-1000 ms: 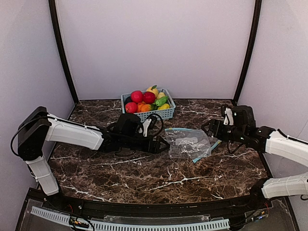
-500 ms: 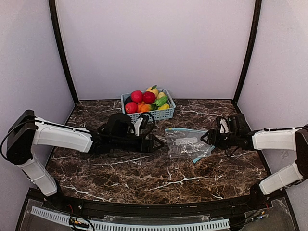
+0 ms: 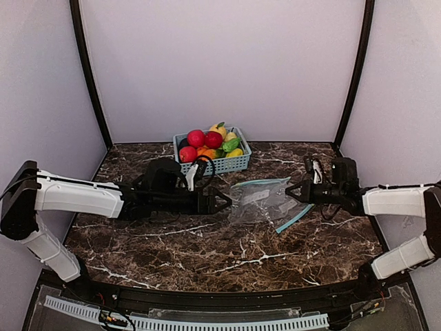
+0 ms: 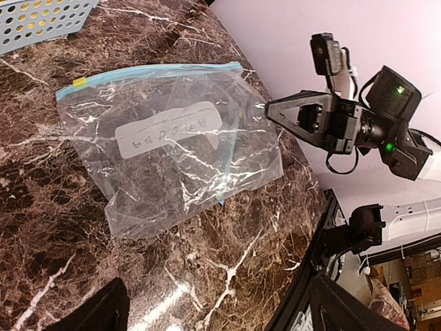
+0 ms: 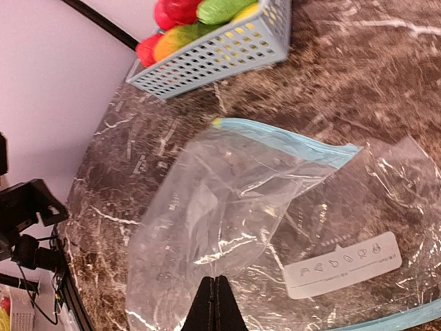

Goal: Place the food in the zip-top bag and seal the zipper
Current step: Pick up the zipper food storage bag from the center of the board, then pass from the right arm to the left

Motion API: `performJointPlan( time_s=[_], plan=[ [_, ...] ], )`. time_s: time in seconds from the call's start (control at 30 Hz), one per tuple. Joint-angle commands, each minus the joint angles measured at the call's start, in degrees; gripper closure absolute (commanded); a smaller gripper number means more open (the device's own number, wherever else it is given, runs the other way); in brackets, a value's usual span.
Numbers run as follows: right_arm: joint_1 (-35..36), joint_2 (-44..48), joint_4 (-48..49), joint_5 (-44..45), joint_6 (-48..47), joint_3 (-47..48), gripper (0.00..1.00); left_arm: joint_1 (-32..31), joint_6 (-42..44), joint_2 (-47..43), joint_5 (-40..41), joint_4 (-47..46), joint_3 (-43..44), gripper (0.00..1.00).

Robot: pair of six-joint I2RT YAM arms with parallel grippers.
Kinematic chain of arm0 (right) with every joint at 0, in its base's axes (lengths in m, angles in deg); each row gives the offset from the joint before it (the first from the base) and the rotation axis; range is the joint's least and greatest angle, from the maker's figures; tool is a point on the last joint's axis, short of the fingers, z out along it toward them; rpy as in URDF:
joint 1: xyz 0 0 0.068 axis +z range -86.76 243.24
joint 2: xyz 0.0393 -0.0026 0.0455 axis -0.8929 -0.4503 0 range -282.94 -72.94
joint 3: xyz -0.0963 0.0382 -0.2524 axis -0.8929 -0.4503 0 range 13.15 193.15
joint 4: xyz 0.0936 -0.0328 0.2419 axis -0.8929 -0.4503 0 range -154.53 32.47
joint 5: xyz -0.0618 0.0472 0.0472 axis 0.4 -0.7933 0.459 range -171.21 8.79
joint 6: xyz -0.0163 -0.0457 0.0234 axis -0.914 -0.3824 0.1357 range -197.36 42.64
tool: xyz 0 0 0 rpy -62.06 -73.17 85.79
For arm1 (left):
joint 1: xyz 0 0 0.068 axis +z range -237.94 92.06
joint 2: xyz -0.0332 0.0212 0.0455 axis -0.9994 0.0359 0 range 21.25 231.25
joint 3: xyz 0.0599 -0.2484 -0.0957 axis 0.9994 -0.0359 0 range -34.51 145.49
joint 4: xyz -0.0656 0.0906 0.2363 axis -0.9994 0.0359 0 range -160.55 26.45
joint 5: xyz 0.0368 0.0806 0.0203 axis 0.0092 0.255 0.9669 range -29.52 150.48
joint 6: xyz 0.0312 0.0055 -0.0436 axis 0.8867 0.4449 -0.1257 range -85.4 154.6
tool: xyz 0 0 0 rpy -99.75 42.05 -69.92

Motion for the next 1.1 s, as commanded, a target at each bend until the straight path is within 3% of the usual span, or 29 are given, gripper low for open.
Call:
performJointPlan(
  time_s=[0.0,0.13,0.33,0.63,0.83,1.07],
  plan=[
    [2.07,7.53,4.1,-3.21,-0.38,-2.12,1.0,-0.03,-0.79,-2.28,0.9,1.1,0.82,0.09],
    [4.17,11.9,1.76,-1.7,0.32,-2.9,1.0,-0.01,-1.51,-1.88,0.22,-0.1,1.9,0.08],
    [13.12,18.3,3.96,-0.31,0.37,-3.97,1.0,0.28,-3.68,-1.95,-1.32,-3.03,2.14,0.07],
    [21.07,17.4,0.0,9.17,3.71,0.58,1.0,-0.62,1.85,1.6,-9.37,-5.08,6.01,0.01],
    [23.9,13.36,-1.05,13.35,5.46,3.78,1.0,-5.25,13.11,4.61,-3.22,11.55,15.73,0.01],
    [24.76,10.95,-1.57,16.08,9.31,5.88,1.0,-7.17,16.65,7.11,3.73,15.9,18.0,0.01]
  ],
)
